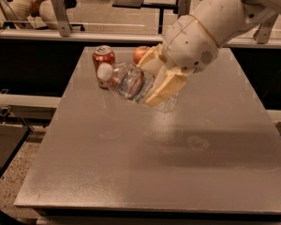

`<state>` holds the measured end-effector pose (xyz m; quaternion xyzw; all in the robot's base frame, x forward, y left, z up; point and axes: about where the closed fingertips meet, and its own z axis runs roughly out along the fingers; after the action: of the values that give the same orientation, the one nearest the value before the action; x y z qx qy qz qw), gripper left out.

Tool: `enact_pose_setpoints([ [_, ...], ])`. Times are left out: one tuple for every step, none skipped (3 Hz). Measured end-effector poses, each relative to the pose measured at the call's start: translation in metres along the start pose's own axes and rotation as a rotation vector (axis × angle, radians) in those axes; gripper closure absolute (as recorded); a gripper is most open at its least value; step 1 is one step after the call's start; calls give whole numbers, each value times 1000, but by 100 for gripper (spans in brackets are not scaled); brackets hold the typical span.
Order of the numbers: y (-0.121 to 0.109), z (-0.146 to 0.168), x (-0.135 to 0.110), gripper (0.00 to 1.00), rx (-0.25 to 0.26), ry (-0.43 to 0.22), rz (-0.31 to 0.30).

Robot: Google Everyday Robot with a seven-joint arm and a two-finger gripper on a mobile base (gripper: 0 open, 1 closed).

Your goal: Place water bottle upright

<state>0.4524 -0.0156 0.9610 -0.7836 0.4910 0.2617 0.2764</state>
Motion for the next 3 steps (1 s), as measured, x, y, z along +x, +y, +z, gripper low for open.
enact_pose_setpoints([
  [-19, -7, -8, 100, 67, -267, 126],
  [-25, -6, -8, 100, 101, -438, 193],
  [-25, 1, -2, 100, 138, -584, 233],
])
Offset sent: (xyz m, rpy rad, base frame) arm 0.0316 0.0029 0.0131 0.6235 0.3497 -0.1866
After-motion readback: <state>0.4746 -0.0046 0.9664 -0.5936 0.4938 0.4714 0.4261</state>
